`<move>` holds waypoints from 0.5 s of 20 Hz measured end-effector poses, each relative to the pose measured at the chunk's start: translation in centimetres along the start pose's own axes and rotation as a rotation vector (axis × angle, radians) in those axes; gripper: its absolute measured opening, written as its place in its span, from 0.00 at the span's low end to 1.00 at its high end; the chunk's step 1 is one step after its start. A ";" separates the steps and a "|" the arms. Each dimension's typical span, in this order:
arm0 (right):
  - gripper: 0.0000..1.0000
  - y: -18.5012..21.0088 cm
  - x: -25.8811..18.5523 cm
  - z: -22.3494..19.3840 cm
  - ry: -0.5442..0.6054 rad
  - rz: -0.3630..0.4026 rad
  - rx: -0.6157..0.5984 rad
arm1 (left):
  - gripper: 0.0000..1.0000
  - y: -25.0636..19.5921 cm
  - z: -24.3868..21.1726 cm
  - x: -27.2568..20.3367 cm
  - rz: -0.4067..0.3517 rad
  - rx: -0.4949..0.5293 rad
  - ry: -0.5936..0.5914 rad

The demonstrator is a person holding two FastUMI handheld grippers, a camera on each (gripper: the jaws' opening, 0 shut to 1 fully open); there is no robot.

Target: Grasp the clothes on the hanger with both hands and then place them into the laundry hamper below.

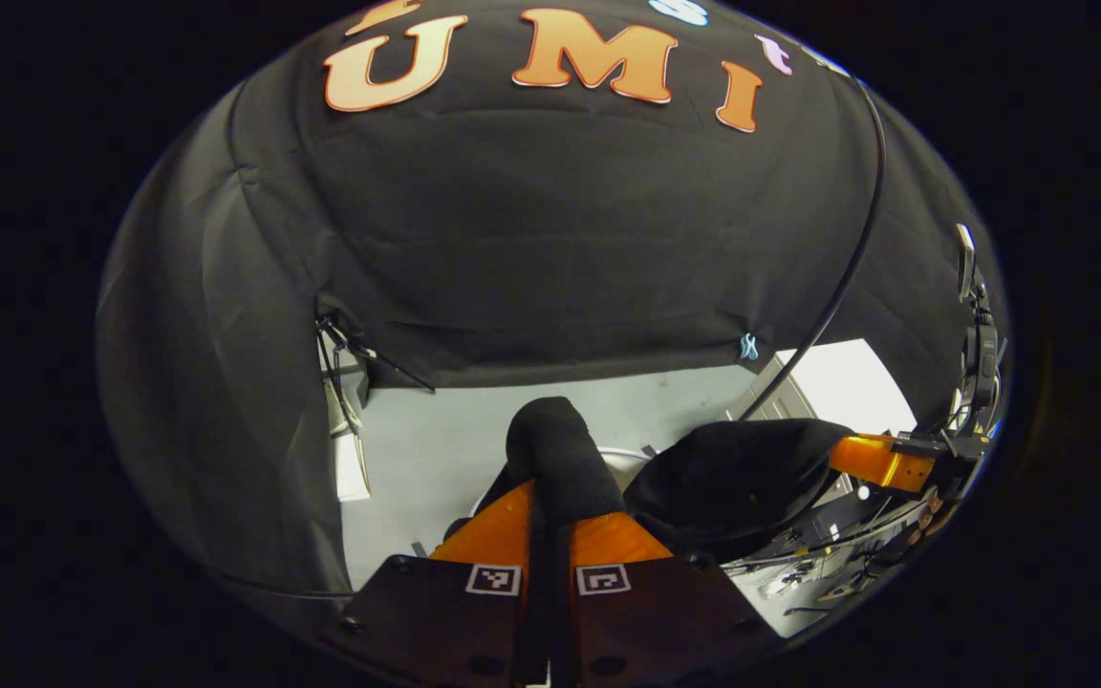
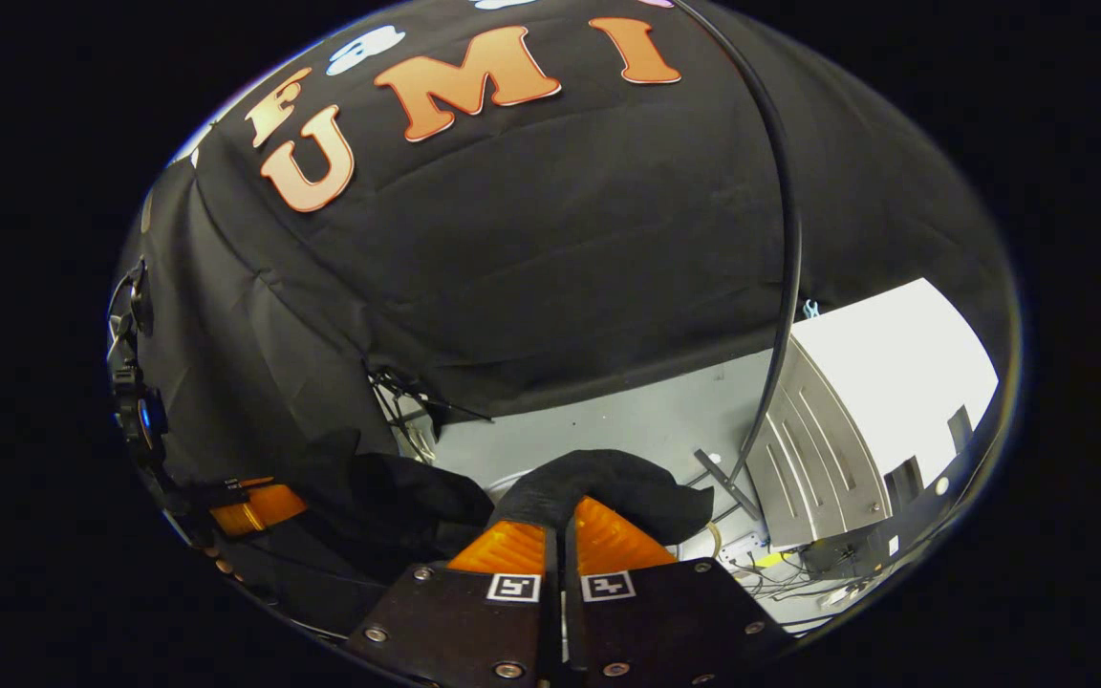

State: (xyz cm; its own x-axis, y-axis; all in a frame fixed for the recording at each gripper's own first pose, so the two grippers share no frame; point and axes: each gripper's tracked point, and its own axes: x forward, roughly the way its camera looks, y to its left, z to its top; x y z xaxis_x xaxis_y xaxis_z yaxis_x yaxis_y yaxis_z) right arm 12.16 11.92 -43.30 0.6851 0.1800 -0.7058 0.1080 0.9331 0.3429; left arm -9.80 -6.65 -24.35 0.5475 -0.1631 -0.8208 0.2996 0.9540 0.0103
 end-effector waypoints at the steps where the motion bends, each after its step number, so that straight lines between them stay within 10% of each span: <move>1: 0.02 0.0 0.4 -0.6 0.016 -0.004 0.001 | 0.07 -0.1 -0.7 0.3 -0.001 -0.001 0.018; 10: 0.10 0.6 2.1 -2.2 0.076 -0.015 -0.027 | 0.30 0.3 -2.2 1.6 0.030 0.010 0.076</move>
State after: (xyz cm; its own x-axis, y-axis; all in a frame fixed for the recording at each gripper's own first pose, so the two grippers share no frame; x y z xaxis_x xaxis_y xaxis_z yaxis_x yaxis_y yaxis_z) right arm 12.08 13.52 -45.88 0.6270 0.1877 -0.7561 0.0978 0.9439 0.3154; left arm -10.57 -6.07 -26.95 0.4956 -0.1147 -0.8609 0.2922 0.9555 0.0409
